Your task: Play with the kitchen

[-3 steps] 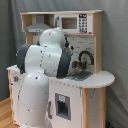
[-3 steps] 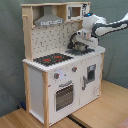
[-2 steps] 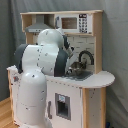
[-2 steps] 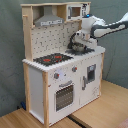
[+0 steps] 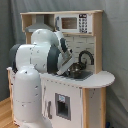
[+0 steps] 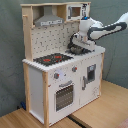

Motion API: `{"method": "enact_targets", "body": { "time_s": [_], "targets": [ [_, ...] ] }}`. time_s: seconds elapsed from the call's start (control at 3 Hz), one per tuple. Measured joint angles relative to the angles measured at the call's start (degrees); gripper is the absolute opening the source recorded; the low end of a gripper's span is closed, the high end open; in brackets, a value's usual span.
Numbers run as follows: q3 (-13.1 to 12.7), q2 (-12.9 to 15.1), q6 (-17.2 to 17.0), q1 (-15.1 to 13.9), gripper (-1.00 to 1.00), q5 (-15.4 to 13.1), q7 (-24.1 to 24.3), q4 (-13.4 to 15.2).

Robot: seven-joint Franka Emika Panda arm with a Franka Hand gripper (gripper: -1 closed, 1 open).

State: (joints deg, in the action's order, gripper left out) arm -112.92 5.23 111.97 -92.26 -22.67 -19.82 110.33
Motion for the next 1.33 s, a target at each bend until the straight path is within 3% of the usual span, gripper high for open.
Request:
{"method": "enact_targets", "body": {
  "time_s": [1.0,1.33],
  "targets": [
    [0.61,-9.94,0.19,-0.13,-1.00,13.64,-2.85,-1.35],
    [0.57,-10.36,0.51,-0.13,-1.00,14.51,-2.85,-1.40]
  ]
}}
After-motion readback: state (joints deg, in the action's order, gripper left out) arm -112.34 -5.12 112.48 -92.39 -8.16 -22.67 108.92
